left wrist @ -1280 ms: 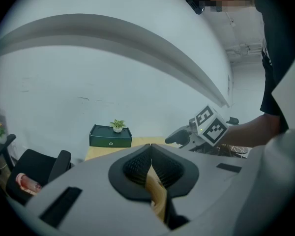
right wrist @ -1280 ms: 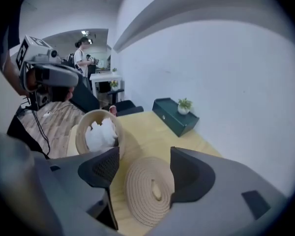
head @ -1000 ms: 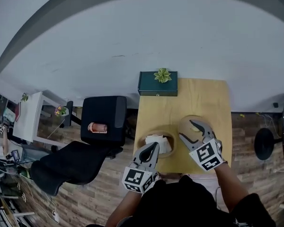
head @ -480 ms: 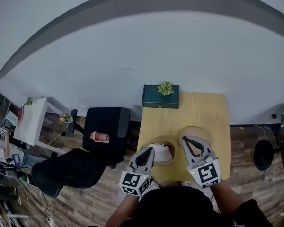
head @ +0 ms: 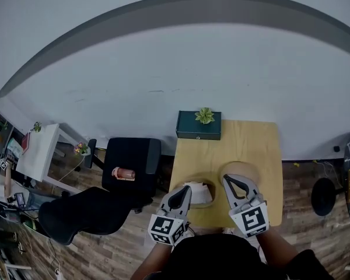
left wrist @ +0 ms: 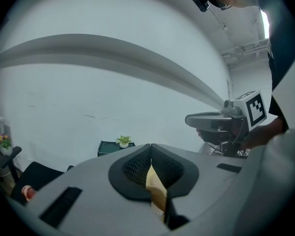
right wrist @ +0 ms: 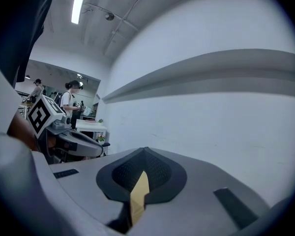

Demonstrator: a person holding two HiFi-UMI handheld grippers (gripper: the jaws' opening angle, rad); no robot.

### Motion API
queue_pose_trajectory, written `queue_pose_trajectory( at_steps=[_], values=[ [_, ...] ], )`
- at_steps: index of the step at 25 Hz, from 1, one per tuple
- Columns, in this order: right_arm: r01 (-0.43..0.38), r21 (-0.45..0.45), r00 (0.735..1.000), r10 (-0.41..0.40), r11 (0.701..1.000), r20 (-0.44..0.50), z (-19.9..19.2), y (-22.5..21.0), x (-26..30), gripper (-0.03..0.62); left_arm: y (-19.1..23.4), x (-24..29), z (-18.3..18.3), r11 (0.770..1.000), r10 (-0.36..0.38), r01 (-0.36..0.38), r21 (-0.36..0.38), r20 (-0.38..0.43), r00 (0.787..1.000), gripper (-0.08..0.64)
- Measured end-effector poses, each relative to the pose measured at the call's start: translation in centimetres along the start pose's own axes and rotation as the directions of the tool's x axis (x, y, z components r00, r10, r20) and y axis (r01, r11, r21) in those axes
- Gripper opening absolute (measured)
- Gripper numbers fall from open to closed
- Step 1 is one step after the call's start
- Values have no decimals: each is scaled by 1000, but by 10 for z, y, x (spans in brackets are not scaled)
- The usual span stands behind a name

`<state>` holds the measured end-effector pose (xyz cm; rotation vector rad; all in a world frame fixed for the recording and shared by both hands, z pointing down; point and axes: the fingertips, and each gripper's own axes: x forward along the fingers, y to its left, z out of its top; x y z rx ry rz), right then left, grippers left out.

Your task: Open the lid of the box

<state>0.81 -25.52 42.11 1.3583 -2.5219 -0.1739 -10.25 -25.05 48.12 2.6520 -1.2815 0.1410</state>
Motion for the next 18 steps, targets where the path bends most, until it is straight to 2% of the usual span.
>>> queue_pose_trajectory(
  at_steps=[6,12,18],
  values=[
    [12,11,1000,-12,1000,9,2,-3,2,18,2,-3,0,1000,0,0,-5,-10,1000,18],
    [7,-30,1000,-6,1000,6,7,-3,4,18,3,-3,2,1000,-2,2,-3,-11,1000,18],
    [1,-7,999,-1,1000,-46,-9,-3,12,18,3,4,-4,1000,-19,18,-9,-47,999,18]
  ],
)
